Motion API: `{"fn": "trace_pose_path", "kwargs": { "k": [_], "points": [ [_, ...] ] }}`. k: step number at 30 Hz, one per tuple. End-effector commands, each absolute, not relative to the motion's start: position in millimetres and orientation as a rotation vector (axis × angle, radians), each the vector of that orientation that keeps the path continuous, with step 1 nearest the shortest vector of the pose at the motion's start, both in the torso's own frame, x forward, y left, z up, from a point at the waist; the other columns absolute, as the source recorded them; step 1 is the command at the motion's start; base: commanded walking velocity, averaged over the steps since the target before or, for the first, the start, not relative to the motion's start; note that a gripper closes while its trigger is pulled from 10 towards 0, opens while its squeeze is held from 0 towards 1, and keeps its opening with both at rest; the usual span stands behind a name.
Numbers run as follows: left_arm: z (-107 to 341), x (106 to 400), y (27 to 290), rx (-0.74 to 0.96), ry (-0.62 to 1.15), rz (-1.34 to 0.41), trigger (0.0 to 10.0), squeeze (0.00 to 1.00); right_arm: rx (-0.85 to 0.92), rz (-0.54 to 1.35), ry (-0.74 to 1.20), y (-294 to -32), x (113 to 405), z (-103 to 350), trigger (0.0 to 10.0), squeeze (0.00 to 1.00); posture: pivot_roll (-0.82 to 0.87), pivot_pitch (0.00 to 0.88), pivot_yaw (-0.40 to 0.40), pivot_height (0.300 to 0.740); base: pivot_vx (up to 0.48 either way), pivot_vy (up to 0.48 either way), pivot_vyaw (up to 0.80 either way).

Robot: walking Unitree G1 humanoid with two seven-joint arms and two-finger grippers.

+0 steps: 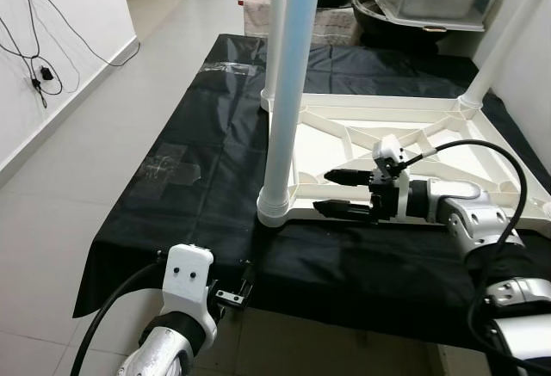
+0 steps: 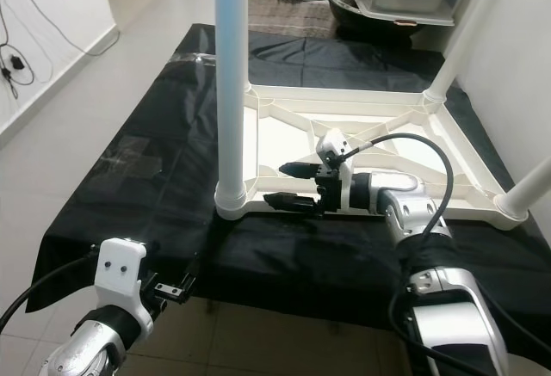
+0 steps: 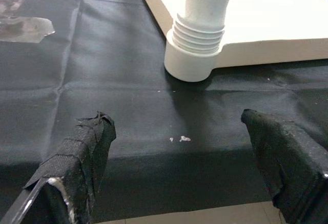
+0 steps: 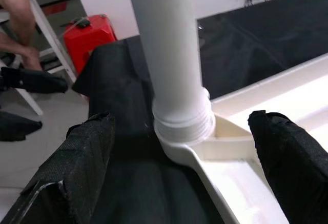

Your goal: Building children table

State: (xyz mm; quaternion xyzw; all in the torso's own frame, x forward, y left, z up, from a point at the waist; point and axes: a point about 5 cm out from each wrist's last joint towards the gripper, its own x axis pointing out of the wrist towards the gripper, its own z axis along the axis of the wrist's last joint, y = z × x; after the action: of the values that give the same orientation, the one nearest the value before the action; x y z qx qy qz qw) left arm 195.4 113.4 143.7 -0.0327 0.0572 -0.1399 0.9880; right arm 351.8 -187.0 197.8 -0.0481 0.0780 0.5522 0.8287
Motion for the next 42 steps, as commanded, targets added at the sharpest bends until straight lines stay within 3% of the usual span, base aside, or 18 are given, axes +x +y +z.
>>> {"fn": "trace_pose_path", "kwargs": {
  "k": [1,2,13,28,42],
  "points": [
    [141.1,193.6,113.7,-0.052,0.13,-0.283,10.0,0.0,-0.113,1.165,0.122,-182.4,354.7,200.7,10.0,0.75,0.14,0.129,-0.08,0.74,0.0,0.0,0.0],
    [140.7,193.1,112.8,-0.052,0.133,-0.285,10.0,0.0,-0.118,1.168,0.115,-180.4,355.0,200.2,10.0,0.0,0.15,0.126,-0.081,0.74,0.0,0.0,0.0],
    [138.8,191.2,109.5,-0.055,0.142,-0.293,10.0,0.0,-0.098,1.153,0.039,-167.2,360.3,208.2,10.0,0.0,0.14,0.125,-0.081,0.74,0.0,0.0,0.0],
    [139.6,190.6,107.1,-0.058,0.139,-0.297,10.0,0.0,-0.041,1.203,-0.068,-123.3,367.0,223.7,10.0,0.0,0.14,0.142,-0.083,0.74,0.0,0.0,0.0],
    [157.2,185.0,97.0,-0.093,0.016,-0.364,10.0,0.0,0.022,1.191,-0.093,-98.1,371.0,228.5,10.0,0.0,0.14,0.155,-0.089,0.74,0.0,0.0,0.0]
  ]
}}
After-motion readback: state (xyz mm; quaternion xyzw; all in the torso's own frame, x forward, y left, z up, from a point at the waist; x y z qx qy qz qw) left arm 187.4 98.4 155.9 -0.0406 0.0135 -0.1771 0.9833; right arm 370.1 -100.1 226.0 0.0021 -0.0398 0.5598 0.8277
